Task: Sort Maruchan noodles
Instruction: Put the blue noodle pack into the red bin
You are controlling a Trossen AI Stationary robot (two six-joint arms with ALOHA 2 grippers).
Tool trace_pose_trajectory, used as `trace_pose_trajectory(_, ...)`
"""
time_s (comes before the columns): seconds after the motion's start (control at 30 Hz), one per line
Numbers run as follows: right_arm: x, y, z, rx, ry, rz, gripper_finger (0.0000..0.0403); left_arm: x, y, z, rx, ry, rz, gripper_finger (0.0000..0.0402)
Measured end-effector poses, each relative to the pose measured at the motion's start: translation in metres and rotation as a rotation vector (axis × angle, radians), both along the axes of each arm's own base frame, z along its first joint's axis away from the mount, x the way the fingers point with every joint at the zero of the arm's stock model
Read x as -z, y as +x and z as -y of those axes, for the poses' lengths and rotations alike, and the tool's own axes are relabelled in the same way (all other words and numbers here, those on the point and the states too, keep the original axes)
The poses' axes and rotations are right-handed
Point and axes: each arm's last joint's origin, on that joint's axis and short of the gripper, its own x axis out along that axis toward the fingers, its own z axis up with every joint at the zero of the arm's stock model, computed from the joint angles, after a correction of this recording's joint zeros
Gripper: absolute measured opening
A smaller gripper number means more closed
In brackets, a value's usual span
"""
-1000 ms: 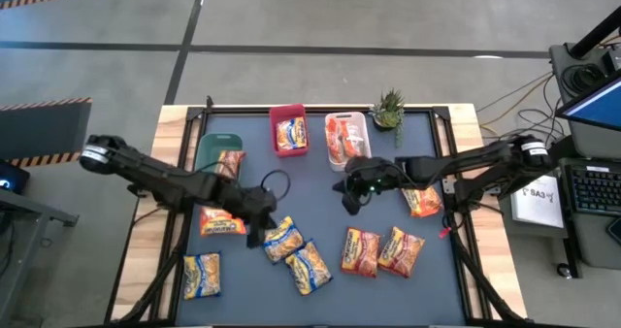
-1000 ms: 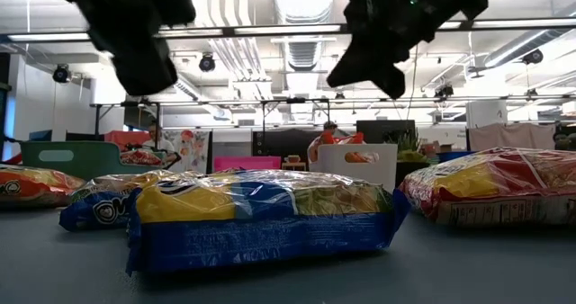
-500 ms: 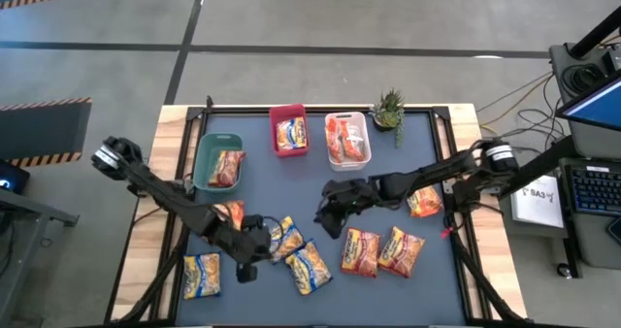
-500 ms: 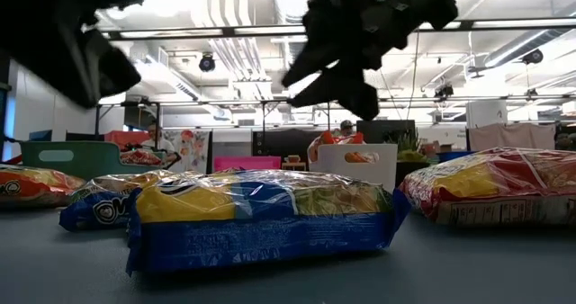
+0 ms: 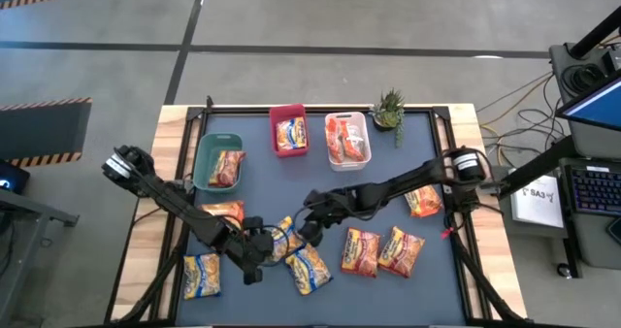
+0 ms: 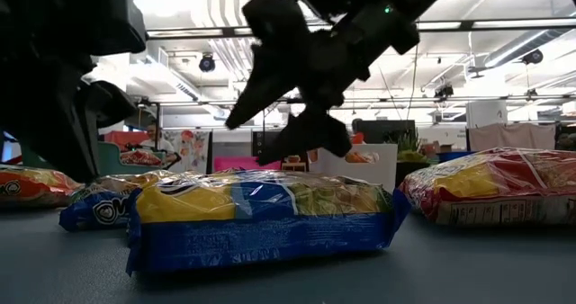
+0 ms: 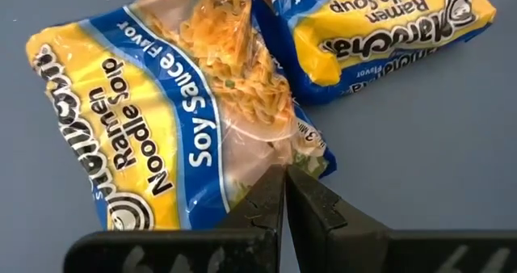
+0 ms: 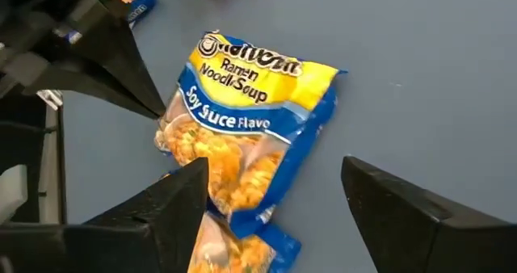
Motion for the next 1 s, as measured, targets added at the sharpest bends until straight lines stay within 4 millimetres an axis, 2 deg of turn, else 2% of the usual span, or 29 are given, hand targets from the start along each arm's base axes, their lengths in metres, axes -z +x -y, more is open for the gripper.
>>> trace_pose_trajectory(0.3, 0.008, 0.010, -0.002, -0.011, -0.013, -0.014, 0.0280, -0.006, -0.009, -0.002, -0.022, 0.008, -0.053, 0.0000)
trace_pose_trajectory(0.57, 0.025, 0.016, -0.002, -0.003, -0.007, -0.028, 0.0274, 0.004, -0.013, -0.001, -0.039, 0.057, -0.016, 0.0000)
trace_pose_trajectory(0.67, 0.024, 0.016, -0.002, -0.003, -0.006, -0.018, 0.0272, 0.007, -0.014, -0.002, -0.061, 0.099, 0.012, 0.0000)
trace_pose_trajectory(1.0, 0.022, 0.017, -0.003, 0.000, 0.002, 0.012, 0.0274, 0.026, -0.015, -0.001, -0.080, 0.065, 0.036, 0.0000)
